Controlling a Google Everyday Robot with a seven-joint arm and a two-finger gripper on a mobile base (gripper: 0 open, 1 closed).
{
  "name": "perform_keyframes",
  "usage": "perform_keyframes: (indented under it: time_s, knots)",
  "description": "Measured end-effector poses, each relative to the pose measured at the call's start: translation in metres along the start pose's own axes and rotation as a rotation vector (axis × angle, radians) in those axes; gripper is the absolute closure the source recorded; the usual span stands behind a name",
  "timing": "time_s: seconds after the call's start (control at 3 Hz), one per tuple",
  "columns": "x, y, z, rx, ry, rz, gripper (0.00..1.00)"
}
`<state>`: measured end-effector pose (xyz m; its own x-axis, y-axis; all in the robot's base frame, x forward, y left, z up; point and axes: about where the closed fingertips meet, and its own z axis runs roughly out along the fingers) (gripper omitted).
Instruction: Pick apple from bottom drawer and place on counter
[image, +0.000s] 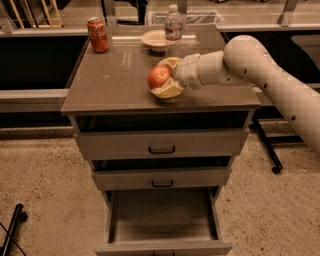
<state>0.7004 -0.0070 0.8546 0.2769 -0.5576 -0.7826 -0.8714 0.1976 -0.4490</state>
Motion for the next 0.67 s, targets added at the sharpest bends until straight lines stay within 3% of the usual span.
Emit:
perform_keyframes:
  time_s: [0.67]
  knots:
    - [0.0, 0.0001, 0.0001, 0.0, 0.0, 0.0, 0.0]
